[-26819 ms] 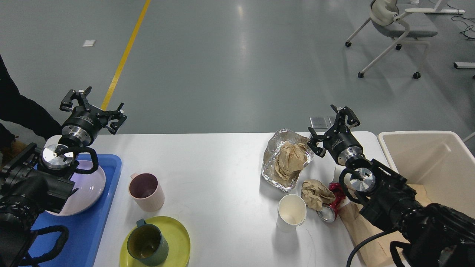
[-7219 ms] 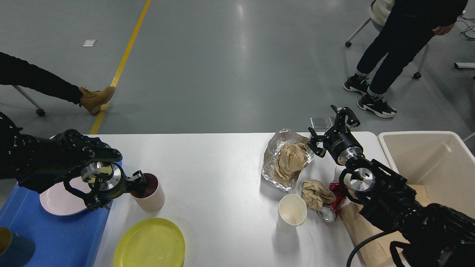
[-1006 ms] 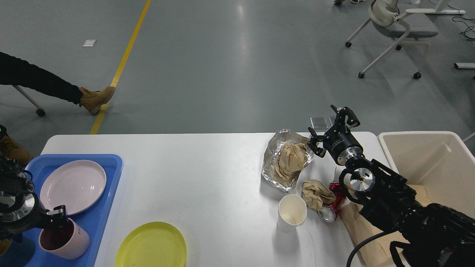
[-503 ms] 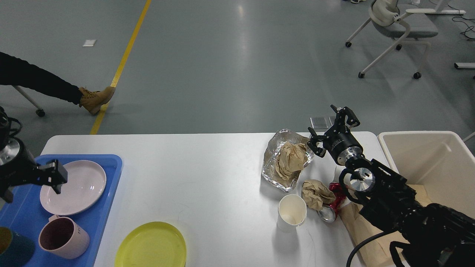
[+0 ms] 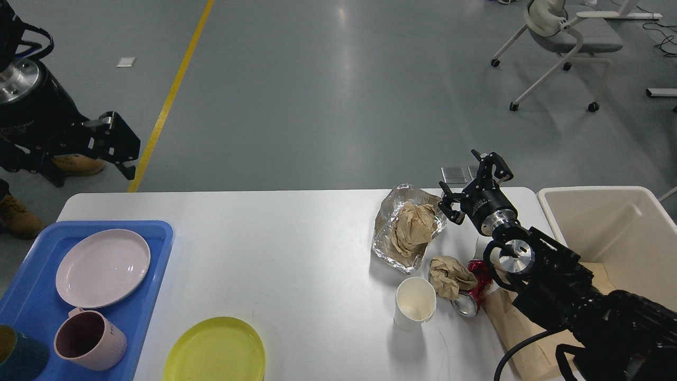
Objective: Tidy desktop
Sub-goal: 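Raise the left gripper away from the pink cup, then lower the left gripper toward the yellow plate's rim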
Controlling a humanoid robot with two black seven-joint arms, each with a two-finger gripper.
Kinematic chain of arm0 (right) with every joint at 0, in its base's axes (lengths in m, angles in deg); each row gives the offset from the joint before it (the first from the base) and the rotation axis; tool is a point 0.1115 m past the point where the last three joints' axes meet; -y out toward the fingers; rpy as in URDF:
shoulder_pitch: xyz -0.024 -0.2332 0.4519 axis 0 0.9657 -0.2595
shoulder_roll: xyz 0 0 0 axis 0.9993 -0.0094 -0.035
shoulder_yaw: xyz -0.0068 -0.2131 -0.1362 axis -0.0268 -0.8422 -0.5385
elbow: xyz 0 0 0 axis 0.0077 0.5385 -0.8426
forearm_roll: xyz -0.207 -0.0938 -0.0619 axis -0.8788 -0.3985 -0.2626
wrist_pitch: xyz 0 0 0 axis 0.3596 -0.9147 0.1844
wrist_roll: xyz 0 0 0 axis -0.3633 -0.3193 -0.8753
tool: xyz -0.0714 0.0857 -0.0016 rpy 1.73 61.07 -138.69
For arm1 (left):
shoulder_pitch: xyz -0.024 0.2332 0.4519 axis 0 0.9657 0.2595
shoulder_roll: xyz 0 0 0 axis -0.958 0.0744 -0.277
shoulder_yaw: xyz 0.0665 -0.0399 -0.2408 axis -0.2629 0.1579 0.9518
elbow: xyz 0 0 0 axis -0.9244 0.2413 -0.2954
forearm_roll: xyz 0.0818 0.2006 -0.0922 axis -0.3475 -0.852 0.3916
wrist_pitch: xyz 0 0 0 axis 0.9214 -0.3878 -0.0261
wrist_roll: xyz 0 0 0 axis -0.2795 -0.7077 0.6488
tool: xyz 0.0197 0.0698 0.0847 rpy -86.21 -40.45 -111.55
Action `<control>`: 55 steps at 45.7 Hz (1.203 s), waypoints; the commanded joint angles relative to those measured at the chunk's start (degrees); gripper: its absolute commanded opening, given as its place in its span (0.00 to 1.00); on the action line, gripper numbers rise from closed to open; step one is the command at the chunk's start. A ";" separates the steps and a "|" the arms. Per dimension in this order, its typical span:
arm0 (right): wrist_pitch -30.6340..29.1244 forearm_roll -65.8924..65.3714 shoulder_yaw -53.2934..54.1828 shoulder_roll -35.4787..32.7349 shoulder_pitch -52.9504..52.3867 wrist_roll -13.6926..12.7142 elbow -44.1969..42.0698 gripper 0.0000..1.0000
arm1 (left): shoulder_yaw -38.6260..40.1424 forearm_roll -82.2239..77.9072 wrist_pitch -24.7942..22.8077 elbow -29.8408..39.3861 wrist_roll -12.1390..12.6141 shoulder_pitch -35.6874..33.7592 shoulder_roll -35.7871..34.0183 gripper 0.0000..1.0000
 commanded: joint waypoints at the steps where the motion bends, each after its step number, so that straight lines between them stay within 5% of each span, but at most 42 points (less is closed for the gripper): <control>1: 0.00 0.00 0.04 -0.01 0.00 0.00 0.00 1.00 | -0.16 2.72 -0.08 1.49 -0.15 -4.29 1.43 0.94; 12: 0.00 0.00 -0.04 -0.01 0.00 0.00 0.00 1.00 | -0.16 3.61 0.95 7.11 -2.34 -5.00 3.45 0.92; 22: 0.00 -0.09 0.04 -0.01 0.00 0.00 0.00 1.00 | -0.16 3.34 26.25 18.88 -3.23 -2.10 0.99 0.92; 26: 0.00 -0.01 -0.04 -0.01 0.00 0.00 0.00 1.00 | 0.36 3.34 32.59 20.29 -2.88 0.18 0.02 0.92; 41: 0.00 0.00 -0.04 -0.01 0.00 0.00 0.00 1.00 | 8.97 3.52 32.43 19.68 -2.70 17.75 -2.09 0.92; 55: 0.00 -0.09 -0.04 -0.01 0.00 0.00 0.00 1.00 | 11.09 3.25 23.20 11.78 -2.17 30.85 -1.74 0.94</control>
